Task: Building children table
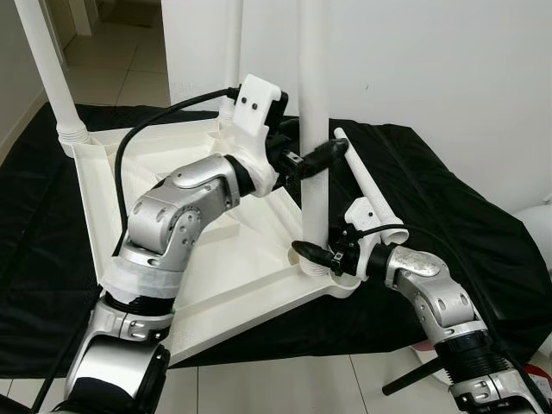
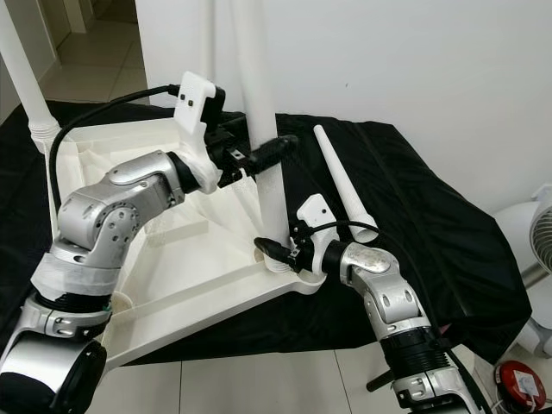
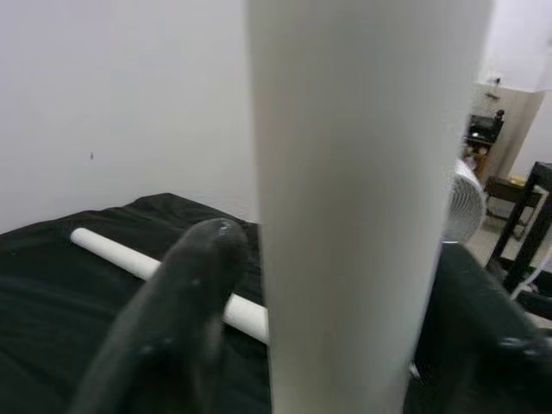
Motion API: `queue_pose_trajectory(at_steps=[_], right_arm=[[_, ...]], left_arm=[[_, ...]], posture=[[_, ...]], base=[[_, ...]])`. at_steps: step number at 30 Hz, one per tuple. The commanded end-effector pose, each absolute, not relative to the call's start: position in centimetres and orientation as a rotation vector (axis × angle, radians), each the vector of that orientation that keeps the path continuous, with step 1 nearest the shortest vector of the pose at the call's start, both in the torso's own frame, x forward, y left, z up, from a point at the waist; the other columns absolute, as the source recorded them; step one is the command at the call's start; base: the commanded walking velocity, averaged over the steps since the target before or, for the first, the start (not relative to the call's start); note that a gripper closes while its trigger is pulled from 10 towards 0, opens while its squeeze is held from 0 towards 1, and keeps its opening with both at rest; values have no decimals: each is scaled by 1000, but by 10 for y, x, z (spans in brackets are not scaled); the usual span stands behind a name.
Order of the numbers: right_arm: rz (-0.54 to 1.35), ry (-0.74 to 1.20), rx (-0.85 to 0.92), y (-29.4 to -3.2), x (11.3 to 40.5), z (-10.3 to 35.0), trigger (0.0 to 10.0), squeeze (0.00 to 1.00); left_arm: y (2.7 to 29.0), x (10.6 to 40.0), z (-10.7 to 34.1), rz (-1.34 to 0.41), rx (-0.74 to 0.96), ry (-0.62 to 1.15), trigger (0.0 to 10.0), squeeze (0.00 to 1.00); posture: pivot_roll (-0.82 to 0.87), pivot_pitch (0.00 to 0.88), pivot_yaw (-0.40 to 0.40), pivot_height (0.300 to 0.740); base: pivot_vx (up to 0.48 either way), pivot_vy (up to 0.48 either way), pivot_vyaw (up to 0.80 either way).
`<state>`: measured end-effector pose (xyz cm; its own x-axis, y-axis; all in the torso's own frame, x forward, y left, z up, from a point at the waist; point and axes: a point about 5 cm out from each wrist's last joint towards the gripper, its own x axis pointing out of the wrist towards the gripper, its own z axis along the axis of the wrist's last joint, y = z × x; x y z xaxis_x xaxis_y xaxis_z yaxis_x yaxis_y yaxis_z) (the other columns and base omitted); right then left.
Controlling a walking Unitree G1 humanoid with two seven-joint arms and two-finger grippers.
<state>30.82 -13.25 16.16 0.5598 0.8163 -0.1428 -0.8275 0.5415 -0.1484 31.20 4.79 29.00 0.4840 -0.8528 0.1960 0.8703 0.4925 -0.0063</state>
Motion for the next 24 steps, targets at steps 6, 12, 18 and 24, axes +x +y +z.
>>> queue_pose_trajectory(at_steps=[6, 12, 18, 24], right_arm=[[995, 41, -242, -133, 311, 167, 10000, 0], [989, 42, -241, -133, 314, 168, 10000, 0], [890, -11, -181, -134, 326, 179, 10000, 1000], [770, -84, -148, -132, 339, 194, 10000, 1000]], left_arm=[[43, 307, 296, -1122, -97, -188, 0, 0], [43, 309, 300, -1114, -100, -198, 0, 0], [42, 317, 320, -1039, -50, -197, 10000, 0], [42, 327, 337, -942, -54, -205, 10000, 0]], posture=[[15, 0, -101, 740], [14, 0, -101, 740], [12, 0, -102, 740], [6, 0, -102, 740]], base=[[0, 0, 0], [0, 0, 0], [0, 0, 0], [0, 0, 0]])
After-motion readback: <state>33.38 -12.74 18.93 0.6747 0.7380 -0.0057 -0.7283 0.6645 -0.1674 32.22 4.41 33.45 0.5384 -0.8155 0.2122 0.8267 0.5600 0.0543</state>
